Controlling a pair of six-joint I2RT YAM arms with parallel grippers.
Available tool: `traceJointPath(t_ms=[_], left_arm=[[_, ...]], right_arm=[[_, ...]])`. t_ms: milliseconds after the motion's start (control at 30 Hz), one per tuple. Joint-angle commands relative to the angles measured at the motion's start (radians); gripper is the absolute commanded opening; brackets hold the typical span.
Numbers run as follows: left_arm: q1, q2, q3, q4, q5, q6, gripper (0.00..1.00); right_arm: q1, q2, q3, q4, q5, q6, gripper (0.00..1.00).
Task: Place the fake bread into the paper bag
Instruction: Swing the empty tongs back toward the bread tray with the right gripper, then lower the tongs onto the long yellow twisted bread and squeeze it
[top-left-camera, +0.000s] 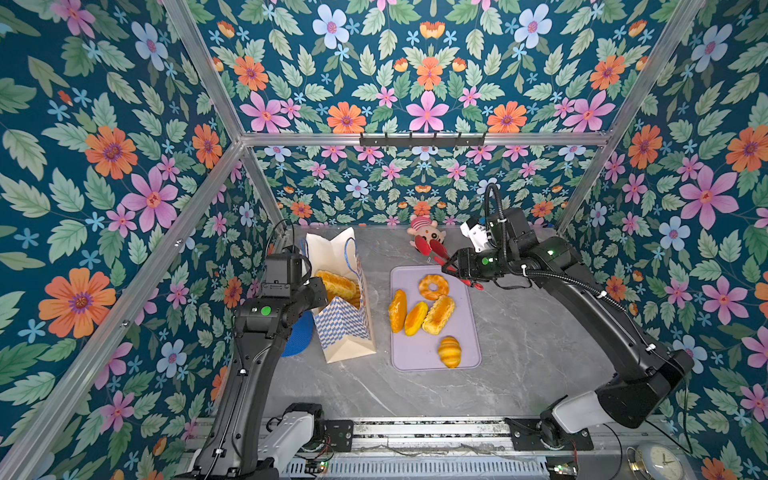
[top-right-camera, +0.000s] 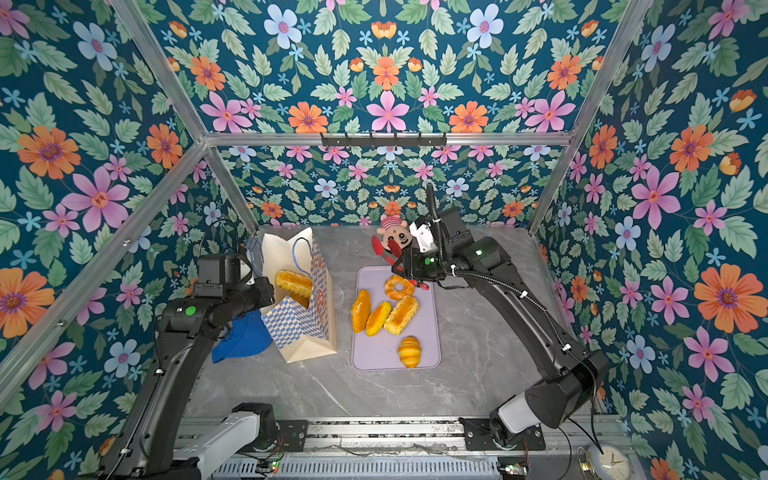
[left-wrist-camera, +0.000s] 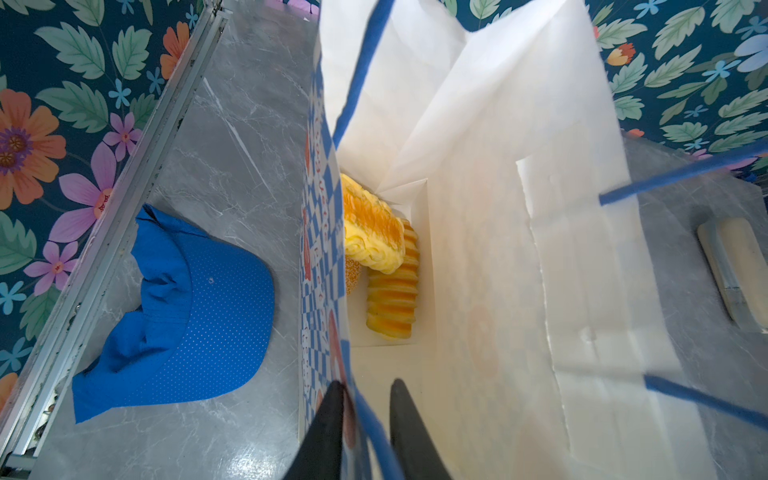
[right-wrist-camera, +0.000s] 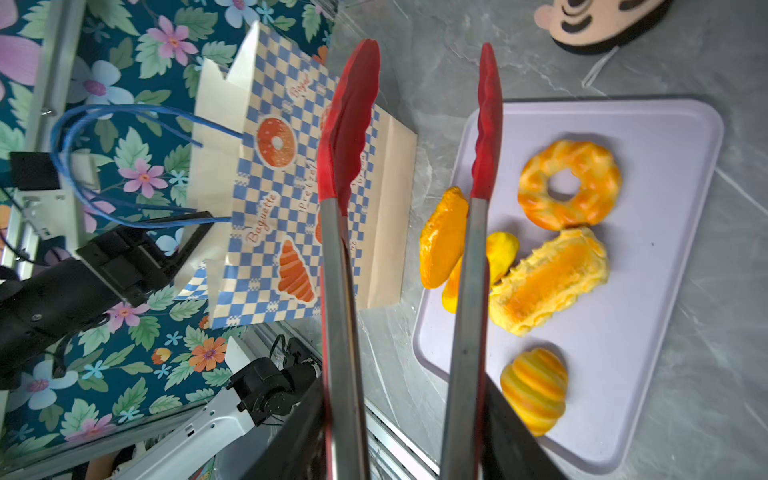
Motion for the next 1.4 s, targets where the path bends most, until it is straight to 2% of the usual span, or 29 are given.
traceJointPath(t_ms=[0,767,1367], left_arm=[[0.0,-0.001,-0.004,0.022,-0.002,0.002,0.23],[0.0,0.004,0.008,0.02,-0.018,0.001,0.24],[0.0,0.003,-0.003,0.022,-0.01,0.003,0.24]], right_arm=[[-0.023,-0.044,-0.069,0.073,-0.035,0.042,0.52],[-0.149,-0.322,-0.552,0.14,-0.139,0.156,0.52],[-0.163,-0.359,-0.741,0.256,-0.181,0.231,0.53]])
